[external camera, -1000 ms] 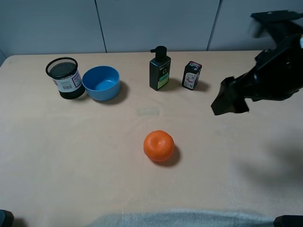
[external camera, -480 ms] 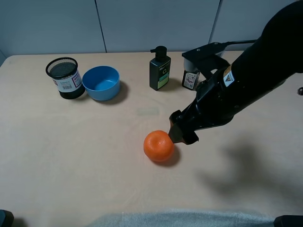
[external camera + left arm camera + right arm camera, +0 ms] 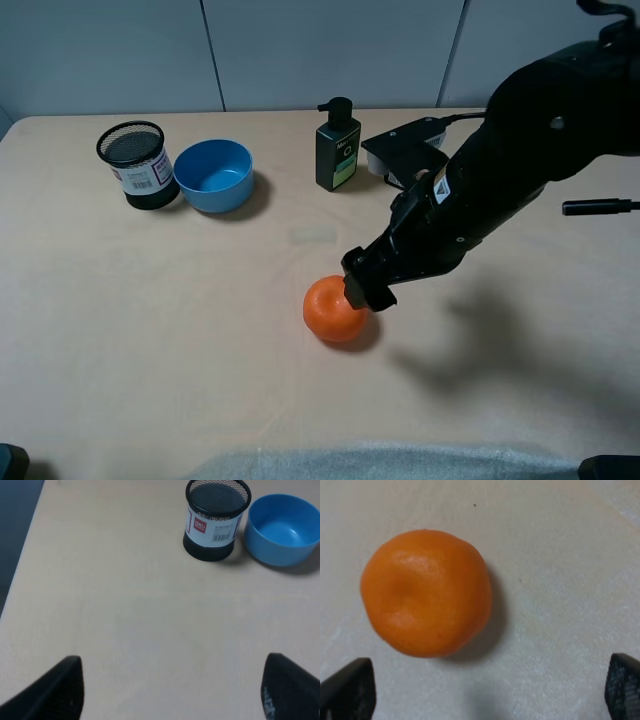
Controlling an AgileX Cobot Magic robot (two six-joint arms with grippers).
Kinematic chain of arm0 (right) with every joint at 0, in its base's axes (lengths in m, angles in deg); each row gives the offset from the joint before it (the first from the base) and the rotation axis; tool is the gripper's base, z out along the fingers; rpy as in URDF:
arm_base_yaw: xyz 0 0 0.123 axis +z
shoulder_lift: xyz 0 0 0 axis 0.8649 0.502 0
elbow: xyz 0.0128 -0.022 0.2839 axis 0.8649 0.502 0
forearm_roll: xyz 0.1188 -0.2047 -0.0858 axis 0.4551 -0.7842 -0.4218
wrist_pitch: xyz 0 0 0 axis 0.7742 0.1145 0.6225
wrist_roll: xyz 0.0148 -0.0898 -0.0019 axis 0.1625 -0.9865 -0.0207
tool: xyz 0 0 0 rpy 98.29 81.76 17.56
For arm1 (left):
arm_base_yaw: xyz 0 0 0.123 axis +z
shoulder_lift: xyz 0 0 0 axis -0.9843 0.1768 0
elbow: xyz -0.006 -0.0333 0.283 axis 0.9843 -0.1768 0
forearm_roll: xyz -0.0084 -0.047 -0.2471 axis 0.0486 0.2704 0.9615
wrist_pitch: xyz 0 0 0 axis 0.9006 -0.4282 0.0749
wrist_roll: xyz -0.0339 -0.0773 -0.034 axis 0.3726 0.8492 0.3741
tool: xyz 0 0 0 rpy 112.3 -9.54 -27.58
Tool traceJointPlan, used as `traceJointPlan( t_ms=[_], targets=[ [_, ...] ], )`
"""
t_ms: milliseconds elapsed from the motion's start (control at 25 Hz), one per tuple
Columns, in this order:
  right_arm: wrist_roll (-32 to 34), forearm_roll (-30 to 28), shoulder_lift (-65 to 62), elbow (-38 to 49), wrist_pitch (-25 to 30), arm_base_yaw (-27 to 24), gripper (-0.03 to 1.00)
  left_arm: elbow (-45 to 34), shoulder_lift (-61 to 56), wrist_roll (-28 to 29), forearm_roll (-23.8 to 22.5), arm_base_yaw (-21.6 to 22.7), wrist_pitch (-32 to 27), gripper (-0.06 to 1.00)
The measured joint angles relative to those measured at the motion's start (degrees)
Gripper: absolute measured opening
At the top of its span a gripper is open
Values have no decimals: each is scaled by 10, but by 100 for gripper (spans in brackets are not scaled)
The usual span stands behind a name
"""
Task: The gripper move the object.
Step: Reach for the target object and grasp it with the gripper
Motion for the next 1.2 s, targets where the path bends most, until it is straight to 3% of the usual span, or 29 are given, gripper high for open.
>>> traceJointPlan(
  t_ms=[400, 840, 1200],
  targets=[
    [0, 16, 44, 0, -53, 40, 69, 0, 0, 0, 0, 0, 0, 79],
    [0, 22, 77, -39, -55, 40, 69, 0, 0, 0, 0, 0, 0, 79],
    [0, 25, 116, -44, -57, 73, 69, 0, 0, 0, 0, 0, 0, 79]
  ],
)
